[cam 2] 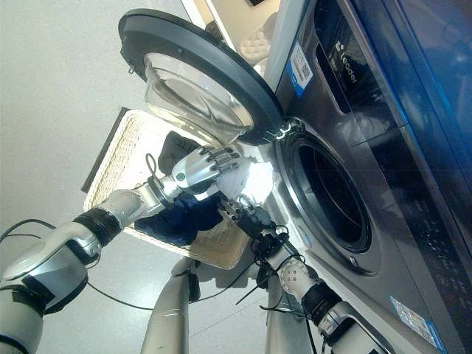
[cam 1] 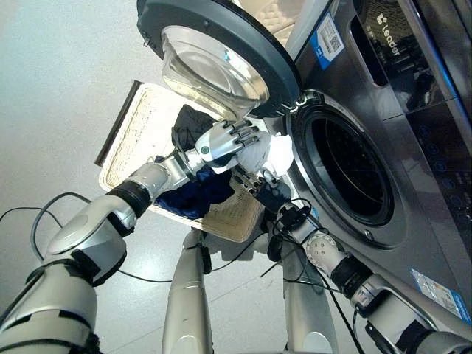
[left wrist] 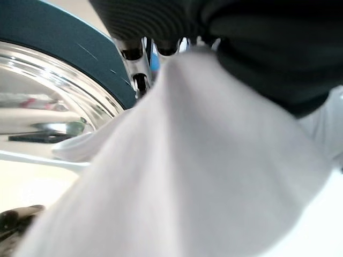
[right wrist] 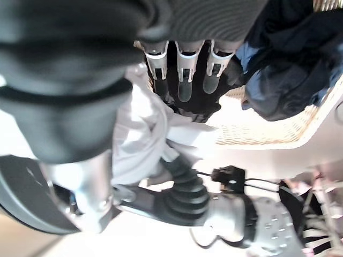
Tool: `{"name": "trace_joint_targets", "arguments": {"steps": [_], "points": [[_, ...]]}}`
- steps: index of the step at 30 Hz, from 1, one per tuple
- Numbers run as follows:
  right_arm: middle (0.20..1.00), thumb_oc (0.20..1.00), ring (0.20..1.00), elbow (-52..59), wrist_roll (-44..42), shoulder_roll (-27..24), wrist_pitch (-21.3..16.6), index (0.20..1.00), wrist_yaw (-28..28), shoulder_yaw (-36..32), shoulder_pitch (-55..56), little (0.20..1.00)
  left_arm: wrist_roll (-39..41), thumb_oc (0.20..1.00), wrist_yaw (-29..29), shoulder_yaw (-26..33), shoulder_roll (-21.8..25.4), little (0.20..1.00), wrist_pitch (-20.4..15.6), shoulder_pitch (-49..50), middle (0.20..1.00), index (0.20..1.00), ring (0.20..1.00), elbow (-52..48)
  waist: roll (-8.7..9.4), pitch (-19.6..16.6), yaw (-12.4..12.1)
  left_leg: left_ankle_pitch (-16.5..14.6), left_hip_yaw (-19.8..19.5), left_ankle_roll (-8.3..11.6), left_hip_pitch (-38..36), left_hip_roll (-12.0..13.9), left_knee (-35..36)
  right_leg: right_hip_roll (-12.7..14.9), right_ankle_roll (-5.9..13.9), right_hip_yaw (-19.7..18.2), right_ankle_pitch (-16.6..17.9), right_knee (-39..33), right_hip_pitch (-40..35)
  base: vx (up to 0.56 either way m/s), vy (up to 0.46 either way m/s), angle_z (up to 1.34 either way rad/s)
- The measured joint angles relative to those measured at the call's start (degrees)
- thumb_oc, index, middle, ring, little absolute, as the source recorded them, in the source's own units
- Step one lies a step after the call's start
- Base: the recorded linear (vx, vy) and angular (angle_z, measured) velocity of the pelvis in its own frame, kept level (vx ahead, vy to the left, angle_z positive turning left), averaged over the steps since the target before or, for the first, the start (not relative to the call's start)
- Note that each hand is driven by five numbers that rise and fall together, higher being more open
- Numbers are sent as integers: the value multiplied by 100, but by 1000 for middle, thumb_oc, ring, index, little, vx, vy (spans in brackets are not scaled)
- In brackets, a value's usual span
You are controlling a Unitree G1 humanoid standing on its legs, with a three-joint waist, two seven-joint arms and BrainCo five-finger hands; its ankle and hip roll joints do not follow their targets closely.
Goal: Put the clothes into the washing machine.
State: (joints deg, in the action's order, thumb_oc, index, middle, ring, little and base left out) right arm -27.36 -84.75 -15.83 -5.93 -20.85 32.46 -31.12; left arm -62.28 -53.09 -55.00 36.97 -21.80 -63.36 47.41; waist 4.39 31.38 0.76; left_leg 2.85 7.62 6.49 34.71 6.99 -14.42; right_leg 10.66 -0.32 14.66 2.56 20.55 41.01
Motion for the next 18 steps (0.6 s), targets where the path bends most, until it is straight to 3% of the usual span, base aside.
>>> {"name": "trace_joint_targets", "arguments": {"steps": [6,9,18], "points": [[1000,1000,1000,-14,-1801,303,121,1000,-265,-3,41,1000,-3,200,-177,-13,-5,200,-14,-13,200,200,200,168,0,0,-2,-3,8,4,-1,23,0,-24,-9,-6,10,-18,0,0,0,0],[1000,1000,1000,-22,-2303,382,170,1000,-265,-2,40,1000,-6,200,-237,-85,-20,200,-25,-14,200,200,200,186,0,0,-8,-3,9,4,1,25,-1,-25,-11,-6,14,-20,0,0,0,0],[1000,1000,1000,-51,-2513,422,154,1000,-16,-1,46,1000,-463,200,-316,-128,-72,200,-46,-49,200,200,200,239,0,0,-9,-3,6,4,9,32,1,-32,-11,2,13,-29,0,0,0,0]]}}
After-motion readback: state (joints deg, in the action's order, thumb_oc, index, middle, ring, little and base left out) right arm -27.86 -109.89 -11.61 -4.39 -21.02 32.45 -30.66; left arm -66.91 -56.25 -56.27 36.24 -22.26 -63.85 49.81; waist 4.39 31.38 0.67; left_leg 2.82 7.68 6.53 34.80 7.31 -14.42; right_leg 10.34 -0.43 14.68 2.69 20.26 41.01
